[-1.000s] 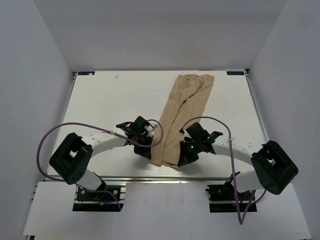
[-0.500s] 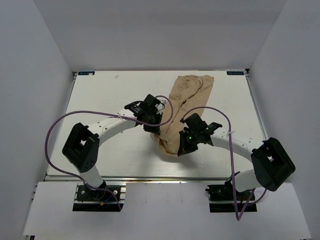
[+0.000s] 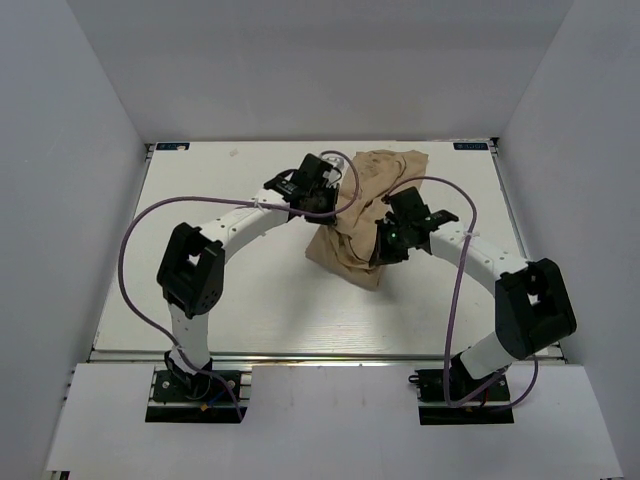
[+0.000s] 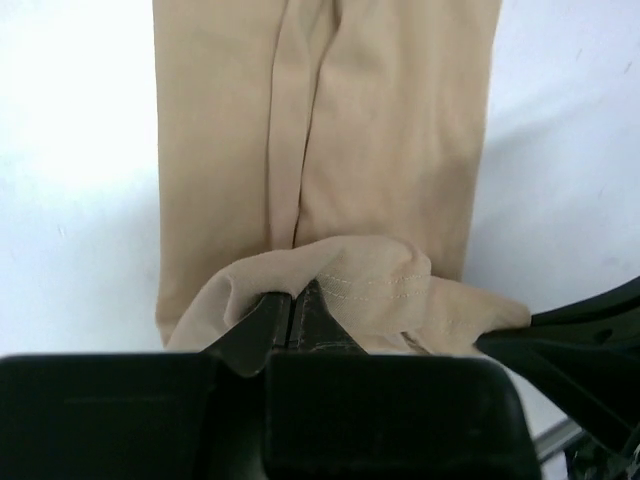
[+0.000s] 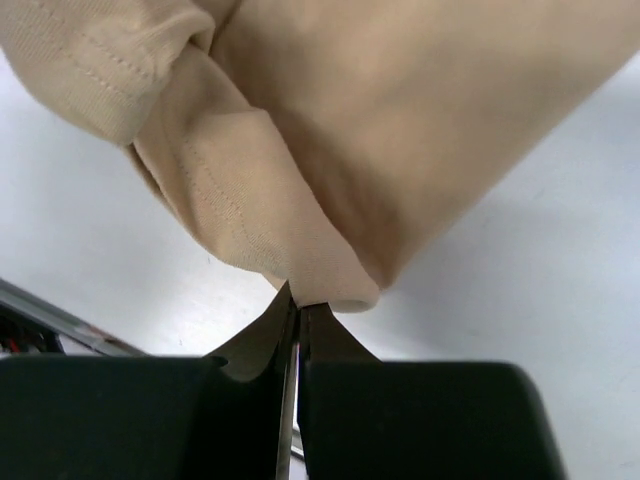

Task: Fold and stack the t-shirts
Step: Fold the folded rectangular tshirt in 1/3 of the way

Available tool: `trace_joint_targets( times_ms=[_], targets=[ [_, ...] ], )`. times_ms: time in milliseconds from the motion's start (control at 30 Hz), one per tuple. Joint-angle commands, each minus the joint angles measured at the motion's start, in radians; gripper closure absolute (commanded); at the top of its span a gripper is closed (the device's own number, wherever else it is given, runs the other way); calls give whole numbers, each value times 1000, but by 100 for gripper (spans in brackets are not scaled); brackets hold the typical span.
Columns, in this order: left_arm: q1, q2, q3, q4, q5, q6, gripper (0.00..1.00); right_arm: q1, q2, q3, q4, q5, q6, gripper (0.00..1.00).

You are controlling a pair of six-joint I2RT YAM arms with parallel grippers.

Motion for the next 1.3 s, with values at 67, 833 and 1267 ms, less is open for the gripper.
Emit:
trace_joint_targets(
  times_ms=[67,833,1267],
  targets=[
    [31,83,175,20,-3,34,100,-75,46,117,-50,-38,-79,100],
    [126,321,365,291,182,35,94,-314,288,344,54,-157,-142,100],
    [163,502,468,480,196,-91,69,-427,479,382,367,-517,90,73]
  ],
)
